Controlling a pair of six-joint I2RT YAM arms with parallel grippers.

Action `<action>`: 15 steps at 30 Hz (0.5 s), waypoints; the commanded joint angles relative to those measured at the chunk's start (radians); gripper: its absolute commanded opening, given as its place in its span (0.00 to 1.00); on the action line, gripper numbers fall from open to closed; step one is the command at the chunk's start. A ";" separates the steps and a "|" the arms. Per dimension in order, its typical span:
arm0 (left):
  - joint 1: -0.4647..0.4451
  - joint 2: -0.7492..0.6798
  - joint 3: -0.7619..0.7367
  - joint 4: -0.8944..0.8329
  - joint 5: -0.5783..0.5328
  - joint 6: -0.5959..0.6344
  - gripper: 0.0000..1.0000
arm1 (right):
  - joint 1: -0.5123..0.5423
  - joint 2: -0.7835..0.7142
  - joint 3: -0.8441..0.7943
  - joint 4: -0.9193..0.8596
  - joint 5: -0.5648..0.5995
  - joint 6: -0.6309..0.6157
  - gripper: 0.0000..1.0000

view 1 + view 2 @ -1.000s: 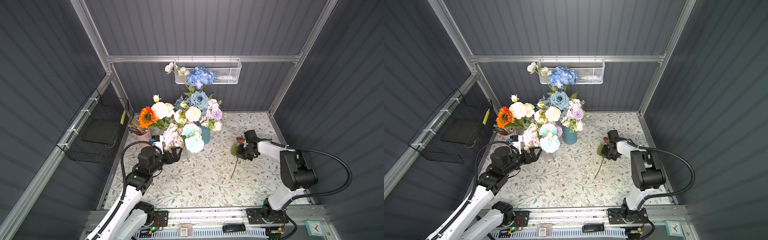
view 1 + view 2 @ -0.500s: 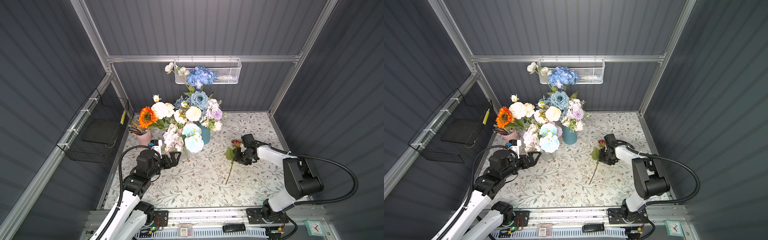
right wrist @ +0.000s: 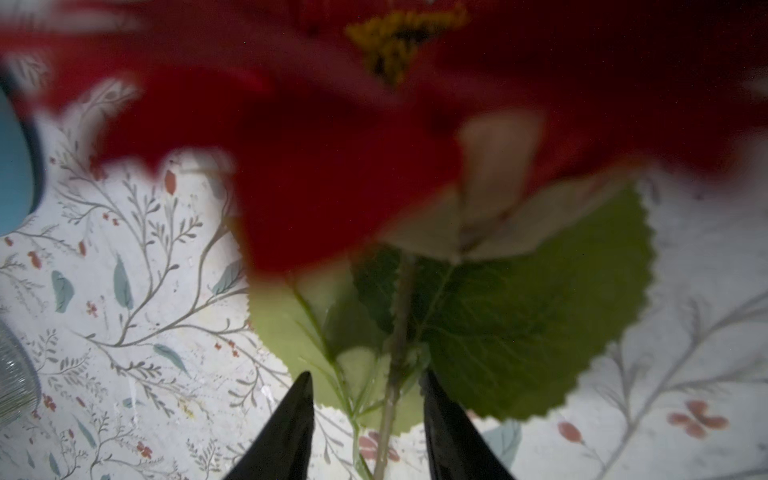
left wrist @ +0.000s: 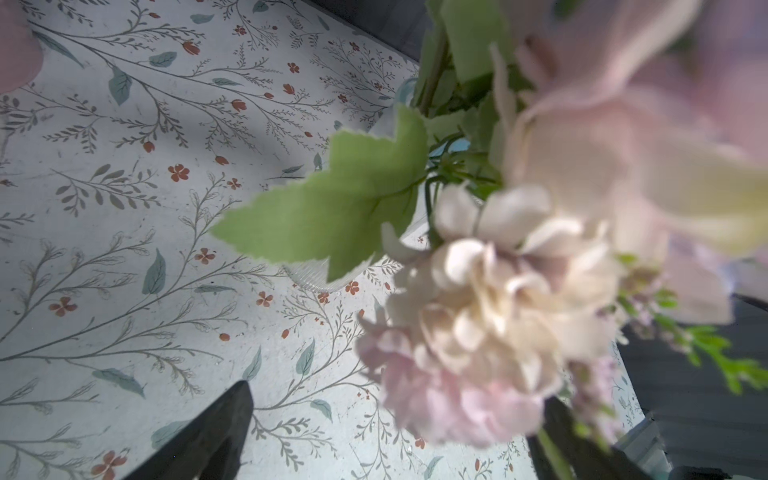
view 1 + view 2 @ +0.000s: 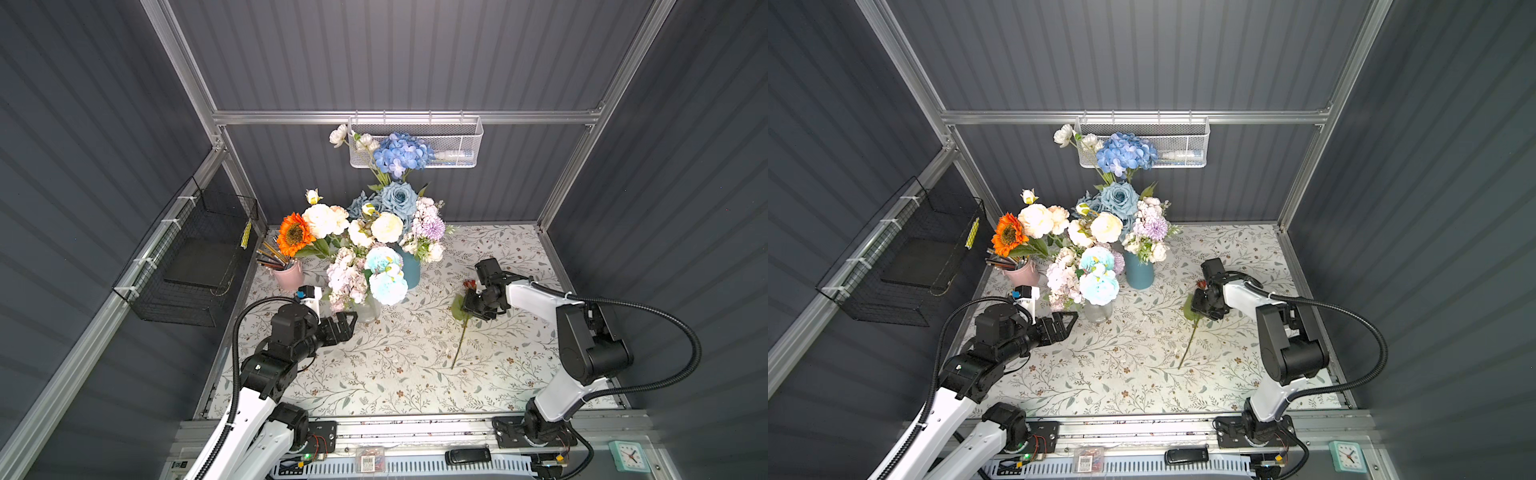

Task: Arrange the flowers into the vase
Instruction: 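Lift the red flower by its stem with the right gripper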

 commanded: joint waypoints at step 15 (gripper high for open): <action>0.018 0.073 -0.146 0.105 -0.183 -0.093 1.00 | -0.022 -0.079 -0.064 0.039 -0.019 0.036 0.00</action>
